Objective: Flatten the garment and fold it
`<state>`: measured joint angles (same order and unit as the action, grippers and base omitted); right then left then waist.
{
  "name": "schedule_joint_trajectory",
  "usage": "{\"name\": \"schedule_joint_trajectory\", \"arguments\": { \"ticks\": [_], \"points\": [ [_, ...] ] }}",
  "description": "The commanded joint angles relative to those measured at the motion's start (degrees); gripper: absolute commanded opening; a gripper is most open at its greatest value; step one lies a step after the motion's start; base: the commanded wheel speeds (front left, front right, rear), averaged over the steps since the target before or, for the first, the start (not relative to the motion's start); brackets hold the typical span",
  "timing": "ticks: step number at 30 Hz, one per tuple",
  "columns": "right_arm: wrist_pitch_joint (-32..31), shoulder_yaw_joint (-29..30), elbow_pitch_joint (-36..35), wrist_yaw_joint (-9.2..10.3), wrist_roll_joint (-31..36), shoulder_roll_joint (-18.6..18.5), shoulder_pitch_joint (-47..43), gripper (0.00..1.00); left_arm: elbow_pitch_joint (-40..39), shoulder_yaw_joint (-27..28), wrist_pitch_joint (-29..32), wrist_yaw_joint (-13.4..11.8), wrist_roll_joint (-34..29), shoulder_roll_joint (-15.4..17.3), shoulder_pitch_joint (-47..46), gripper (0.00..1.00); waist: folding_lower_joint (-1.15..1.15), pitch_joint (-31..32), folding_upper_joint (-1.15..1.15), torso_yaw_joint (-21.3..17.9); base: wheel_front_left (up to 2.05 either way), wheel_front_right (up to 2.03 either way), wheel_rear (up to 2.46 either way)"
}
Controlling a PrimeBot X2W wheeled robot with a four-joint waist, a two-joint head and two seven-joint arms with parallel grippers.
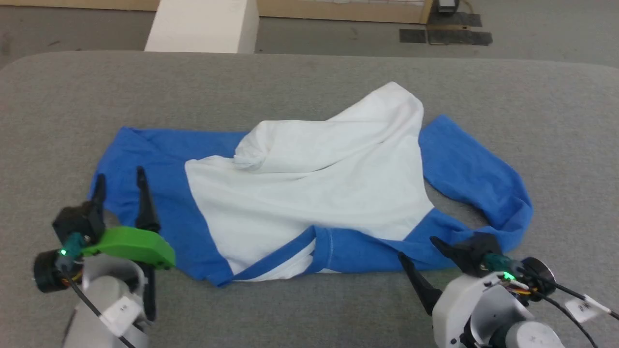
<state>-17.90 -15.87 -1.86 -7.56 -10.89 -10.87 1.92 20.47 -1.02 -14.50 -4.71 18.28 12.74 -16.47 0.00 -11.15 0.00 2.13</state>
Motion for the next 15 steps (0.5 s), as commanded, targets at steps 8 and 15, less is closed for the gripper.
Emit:
{"name": "schedule_joint_trajectory", "arguments": {
  "ticks": [8, 15],
  "points": [
    [-9.7, -5.4, 5.1, 0.08, 1.5, -4.0, 7.3, 0.76, -12.2, 0.2, -0.5, 0.1, -4.0, -7.2, 7.0, 1.0, 0.0, -0.7, 0.0, 5.1, 0.0, 0.0, 0.0],
    [-14.5, -5.8, 6.3, 0.08, -0.9, -4.9, 7.8, 0.0, -12.4, 0.9, -0.5, 0.7, -4.4, -9.0, 8.9, 1.0, 0.0, -0.3, 0.0, 5.9, 0.0, 0.0, 0.0]
  ]
}}
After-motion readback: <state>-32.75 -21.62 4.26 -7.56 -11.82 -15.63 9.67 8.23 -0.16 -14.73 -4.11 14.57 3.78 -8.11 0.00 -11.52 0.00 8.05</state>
